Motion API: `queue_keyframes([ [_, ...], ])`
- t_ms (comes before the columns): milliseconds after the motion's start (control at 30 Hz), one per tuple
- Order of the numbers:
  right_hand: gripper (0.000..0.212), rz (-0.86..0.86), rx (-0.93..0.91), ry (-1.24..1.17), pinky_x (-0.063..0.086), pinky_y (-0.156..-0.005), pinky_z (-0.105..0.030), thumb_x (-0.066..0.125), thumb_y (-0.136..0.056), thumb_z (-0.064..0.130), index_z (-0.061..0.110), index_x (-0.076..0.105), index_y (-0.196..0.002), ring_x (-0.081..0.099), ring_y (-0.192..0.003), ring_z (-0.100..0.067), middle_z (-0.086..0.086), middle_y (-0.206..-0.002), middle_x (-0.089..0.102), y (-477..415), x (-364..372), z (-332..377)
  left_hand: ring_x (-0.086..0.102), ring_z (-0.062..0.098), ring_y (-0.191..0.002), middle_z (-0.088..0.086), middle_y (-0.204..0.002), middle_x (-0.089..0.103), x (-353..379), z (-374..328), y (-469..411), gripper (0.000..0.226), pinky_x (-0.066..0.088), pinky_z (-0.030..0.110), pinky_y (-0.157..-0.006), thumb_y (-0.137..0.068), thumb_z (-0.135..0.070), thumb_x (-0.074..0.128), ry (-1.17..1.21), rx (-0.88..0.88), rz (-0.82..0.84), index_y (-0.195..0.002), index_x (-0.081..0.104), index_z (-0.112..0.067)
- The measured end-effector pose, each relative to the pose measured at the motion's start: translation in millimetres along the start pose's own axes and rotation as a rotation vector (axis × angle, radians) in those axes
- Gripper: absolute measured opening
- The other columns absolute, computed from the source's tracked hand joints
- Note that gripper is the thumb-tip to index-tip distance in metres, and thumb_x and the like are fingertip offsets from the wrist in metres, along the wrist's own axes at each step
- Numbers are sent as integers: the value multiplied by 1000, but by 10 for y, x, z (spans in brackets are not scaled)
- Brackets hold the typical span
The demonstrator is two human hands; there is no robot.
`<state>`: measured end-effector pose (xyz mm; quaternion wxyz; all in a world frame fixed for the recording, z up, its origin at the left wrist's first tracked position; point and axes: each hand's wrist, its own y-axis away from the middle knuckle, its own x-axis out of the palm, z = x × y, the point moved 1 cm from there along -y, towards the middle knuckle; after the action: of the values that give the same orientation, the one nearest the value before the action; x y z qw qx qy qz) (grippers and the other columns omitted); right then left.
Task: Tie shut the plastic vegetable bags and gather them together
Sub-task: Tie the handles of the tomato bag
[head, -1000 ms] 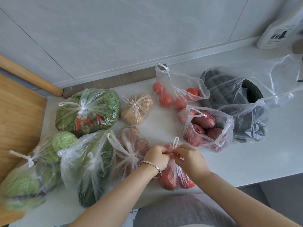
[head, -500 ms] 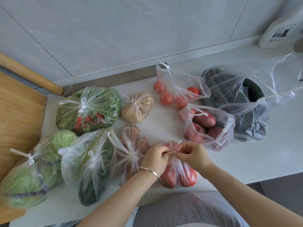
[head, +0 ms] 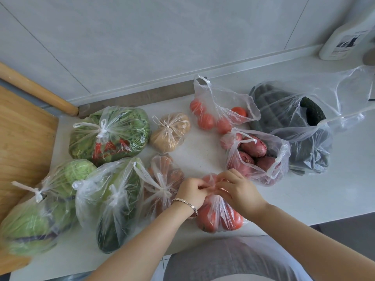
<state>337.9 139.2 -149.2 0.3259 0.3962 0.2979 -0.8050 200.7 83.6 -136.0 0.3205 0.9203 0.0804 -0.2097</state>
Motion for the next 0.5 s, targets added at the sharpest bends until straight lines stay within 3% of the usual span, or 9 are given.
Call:
queue_keyframes([
  [100,47,-4,-71,63,44,-72,-24,36,-94,42,19,70,-70,44,-82,-12,3,-80,65,88,5,-20,59,16,-70,9,-82,72,-23,-21,-22,15,40,20,-67,-83,-17,62,-225,83,-111,-87,73,-8],
  [200,57,2,-43,48,39,-78,-26,24,-97,41,17,69,-71,44,-86,-13,2,-81,66,196,12,-44,64,21,-83,8,-88,73,-33,36,-53,15,47,25,-73,-82,-12,58,-318,104,-136,-81,73,-9],
  [333,39,50,33,92,42,-75,-25,42,-89,38,18,68,-68,44,-83,-12,5,-77,66,239,33,-42,62,21,-85,5,-89,70,-41,21,-65,17,48,28,-73,-83,-14,56,-406,130,-145,-78,71,-10],
  [400,30,185,148,87,51,-71,-29,46,-81,36,21,68,-68,49,-82,-13,6,-77,66,129,-27,20,64,21,-85,4,-88,72,-81,-37,-100,15,52,31,-77,-83,-15,57,-453,103,-109,-78,71,-14],
  [500,20,444,346,-10,49,-83,-32,51,-89,32,20,67,-95,56,-93,-17,2,-100,61,-80,-326,132,64,19,-89,2,-96,72,-196,-218,-171,14,51,28,-82,-85,-19,57,-508,102,-17,-86,71,-17],
])
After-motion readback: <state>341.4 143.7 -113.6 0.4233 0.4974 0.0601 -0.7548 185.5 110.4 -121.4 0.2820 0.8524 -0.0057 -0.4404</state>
